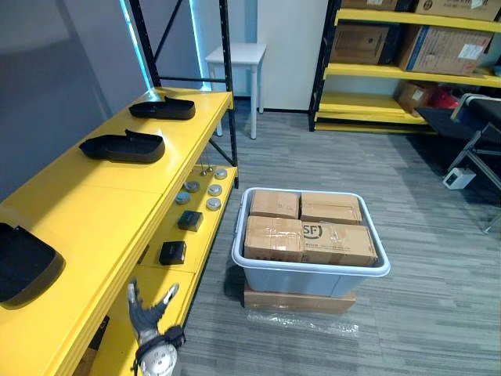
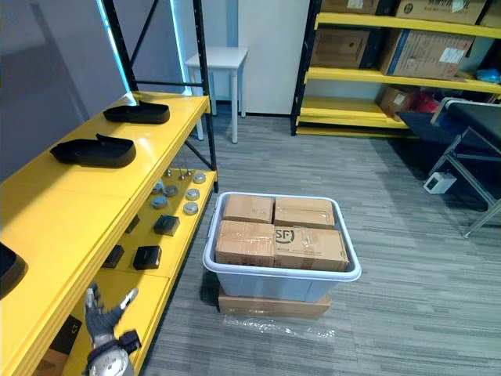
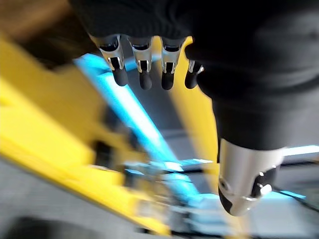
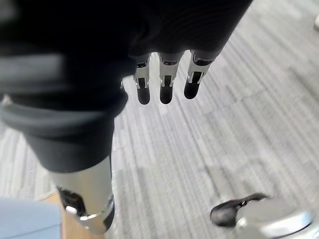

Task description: Walk over and take plastic housings, then place them on the shelf

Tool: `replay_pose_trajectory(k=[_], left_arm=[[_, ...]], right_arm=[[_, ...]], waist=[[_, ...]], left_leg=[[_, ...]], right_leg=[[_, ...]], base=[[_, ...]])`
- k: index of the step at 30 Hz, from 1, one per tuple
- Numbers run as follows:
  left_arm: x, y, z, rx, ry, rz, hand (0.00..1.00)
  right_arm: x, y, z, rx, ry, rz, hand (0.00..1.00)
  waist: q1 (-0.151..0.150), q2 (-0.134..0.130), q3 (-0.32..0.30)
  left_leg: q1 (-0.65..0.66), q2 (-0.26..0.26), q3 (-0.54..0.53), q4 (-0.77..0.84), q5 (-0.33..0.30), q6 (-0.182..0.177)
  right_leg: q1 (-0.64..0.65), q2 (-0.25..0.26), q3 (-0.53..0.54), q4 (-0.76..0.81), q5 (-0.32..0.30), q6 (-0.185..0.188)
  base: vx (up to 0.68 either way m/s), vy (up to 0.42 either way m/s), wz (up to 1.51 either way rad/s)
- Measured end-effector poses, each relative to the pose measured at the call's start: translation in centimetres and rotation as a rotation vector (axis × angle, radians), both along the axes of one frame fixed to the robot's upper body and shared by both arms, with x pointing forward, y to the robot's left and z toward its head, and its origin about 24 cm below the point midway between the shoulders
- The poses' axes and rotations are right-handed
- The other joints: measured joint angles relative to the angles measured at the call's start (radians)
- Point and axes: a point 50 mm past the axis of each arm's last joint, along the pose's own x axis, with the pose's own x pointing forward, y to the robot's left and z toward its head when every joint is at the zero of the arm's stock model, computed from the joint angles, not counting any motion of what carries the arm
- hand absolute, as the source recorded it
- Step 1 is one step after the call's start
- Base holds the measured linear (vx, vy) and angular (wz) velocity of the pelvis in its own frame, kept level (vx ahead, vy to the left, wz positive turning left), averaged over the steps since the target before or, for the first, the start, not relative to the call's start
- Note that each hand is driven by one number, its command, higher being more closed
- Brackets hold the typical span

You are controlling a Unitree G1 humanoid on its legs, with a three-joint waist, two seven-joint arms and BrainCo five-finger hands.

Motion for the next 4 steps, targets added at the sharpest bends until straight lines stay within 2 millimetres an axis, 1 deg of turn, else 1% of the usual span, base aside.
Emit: replay_pose_trajectory(k=[1, 3, 4], left_arm=[[-1.6, 0.3, -1.6, -0.044, 0.089, 0.032, 0.0], [-5.8, 0.5, -4.8, -0.16, 0.278, 0.126, 0.0], [-6.7, 0.5, -5.3, -0.189, 0.313, 0.145, 0.0]], right_arm=[[0.2, 0.1, 0.0, 0.008, -0.007, -0.006, 0.0], [0.6, 0.2, -0.2, 0.041, -0.034, -0.1, 0.0], [0.7, 0.3, -0.3, 0.05, -0.032, -0.111, 0.0]], waist=[[0.004, 0.002, -0.002], [0.019, 0.003, -0.009], [0.02, 0.003, -0.009]], left_leg=[[0.0, -0.005, 0.0, -0.002, 0.0, 0.0], [0.0, -0.02, -0.004, -0.017, 0.005, 0.007], [0.001, -0.023, -0.007, -0.018, 0.007, 0.009]], right_leg=[[0.005, -0.004, -0.001, -0.014, 0.008, 0.006], [0.008, -0.014, -0.002, -0.033, 0.019, 0.012], [0.009, -0.016, -0.004, -0.033, 0.02, 0.013]], base=[[-0.04, 0.057, -0.01], [-0.05, 0.069, 0.02], [-0.03, 0.041, 0.05]])
